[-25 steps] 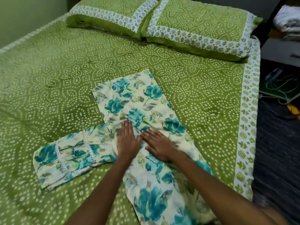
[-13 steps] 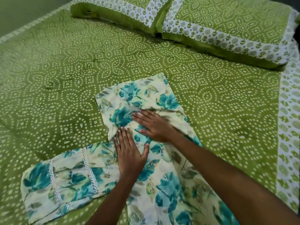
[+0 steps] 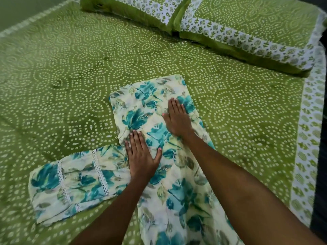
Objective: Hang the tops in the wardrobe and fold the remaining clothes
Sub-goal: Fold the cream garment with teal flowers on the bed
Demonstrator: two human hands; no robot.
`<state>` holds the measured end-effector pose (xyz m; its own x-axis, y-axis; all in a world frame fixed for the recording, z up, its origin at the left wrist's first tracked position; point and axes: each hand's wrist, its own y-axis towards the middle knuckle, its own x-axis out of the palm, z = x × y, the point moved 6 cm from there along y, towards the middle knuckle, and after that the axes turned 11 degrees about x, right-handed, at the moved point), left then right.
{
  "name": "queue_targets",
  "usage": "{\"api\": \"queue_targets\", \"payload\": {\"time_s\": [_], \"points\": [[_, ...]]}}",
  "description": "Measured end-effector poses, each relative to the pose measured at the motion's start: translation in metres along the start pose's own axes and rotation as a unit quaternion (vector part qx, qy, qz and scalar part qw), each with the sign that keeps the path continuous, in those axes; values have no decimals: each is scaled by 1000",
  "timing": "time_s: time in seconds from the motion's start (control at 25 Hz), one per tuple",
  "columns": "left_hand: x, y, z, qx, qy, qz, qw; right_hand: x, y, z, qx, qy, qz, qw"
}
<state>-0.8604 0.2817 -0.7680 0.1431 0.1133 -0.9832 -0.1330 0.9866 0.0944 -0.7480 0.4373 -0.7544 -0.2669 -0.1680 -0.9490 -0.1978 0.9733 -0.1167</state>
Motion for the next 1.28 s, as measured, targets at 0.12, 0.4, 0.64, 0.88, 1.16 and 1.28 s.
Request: {"api": "queue_targets", "payload": {"time_s": [0.12,0.4,0.64,0.88,1.16,1.28], "points": [[-8,1,4,-4,-15,-34,999,6,-81,33,11,3,3,1000],[-26,-38,-33,48,15,-105,993,22,-222,67,69,-33,11,997],[-61,-96,-135,-55,13,-71,996,24,-244,69,68,-31,18,997],[-95,-168,-203,-378,-76,2,923,28,-254,69,66,-43,9,997],[-118,-149,-203,-404,-372,102,830,27,-263,70,75,-24,-15,997],[-147,-118,-146,-344,-444,146,815,2,-252,57,162,196,-63,965]]}}
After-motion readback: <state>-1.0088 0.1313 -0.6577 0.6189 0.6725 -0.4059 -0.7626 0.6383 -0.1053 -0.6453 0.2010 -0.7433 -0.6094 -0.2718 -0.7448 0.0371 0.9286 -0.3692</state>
